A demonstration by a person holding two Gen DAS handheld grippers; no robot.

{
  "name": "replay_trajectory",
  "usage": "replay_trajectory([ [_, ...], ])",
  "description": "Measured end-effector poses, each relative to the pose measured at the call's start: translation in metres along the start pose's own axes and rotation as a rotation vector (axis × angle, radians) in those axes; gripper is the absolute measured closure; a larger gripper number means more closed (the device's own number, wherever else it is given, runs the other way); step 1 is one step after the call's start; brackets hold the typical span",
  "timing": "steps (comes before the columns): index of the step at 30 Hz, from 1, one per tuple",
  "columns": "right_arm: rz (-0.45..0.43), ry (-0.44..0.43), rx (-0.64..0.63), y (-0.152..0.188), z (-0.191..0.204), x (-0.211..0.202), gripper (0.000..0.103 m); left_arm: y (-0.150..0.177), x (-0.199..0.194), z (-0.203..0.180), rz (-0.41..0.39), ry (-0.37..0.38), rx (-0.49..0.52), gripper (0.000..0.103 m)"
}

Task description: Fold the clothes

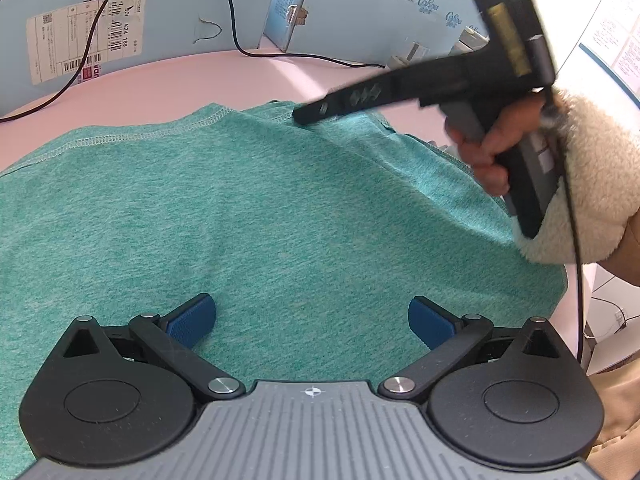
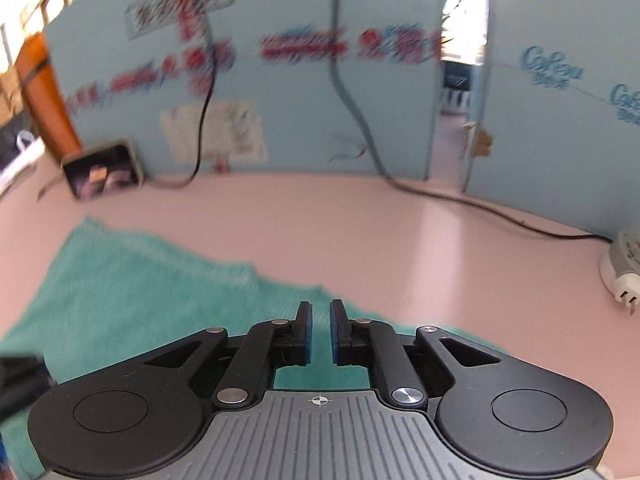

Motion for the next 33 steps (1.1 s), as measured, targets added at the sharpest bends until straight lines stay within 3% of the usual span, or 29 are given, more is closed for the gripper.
replay_trajectory([
  [2,0.024,0.022,-0.033,0.007,0.006,0.006,0.082,0.0,0.0,-0.001,0.0,-0.003,0.004,0.0],
  [5,0.019,0.066,-0.053,0.008,0.009,0.011,0.081,0.001,0.001,-0.001,-0.001,-0.008,0.007,0.0],
  [7,0.001,0.069,-0.059,0.006,0.011,0.012,0.089,0.001,0.001,-0.001,-0.001,-0.009,0.007,0.0],
  [8,-0.007,0.07,-0.061,0.006,0.011,0.012,0.1,0.001,0.001,-0.001,-0.001,-0.009,0.007,0.0],
  [16,-0.039,0.088,-0.041,0.002,-0.001,0.015,0.101,-0.001,0.001,-0.001,0.005,-0.01,0.008,0.0],
  [19,-0.036,0.076,-0.006,0.001,-0.005,0.018,0.095,-0.001,0.001,-0.001,0.007,-0.009,0.007,0.0],
  [23,-0.047,0.118,0.102,-0.004,-0.023,0.01,0.074,-0.002,0.001,-0.001,0.008,-0.012,0.01,0.0],
  [25,-0.051,0.142,0.148,-0.004,-0.034,0.001,0.074,-0.002,0.001,-0.001,0.007,-0.012,0.011,0.0],
  [29,-0.057,0.096,0.257,0.008,-0.056,-0.028,0.073,-0.002,0.001,0.0,0.001,-0.009,0.008,0.0],
  [33,-0.055,0.053,0.418,0.037,-0.087,-0.072,0.059,-0.001,0.002,-0.001,-0.003,-0.01,0.011,0.0],
])
Point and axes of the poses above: each gripper's, at about its wrist camera, not at the fingertips, and x roughly the way its jaws point, z to its left, y to its underside, the point moved 8 cm from there along x, roughly the way its jaws point, and after that the axes turned 13 degrees about y, right-handed, at the moved point
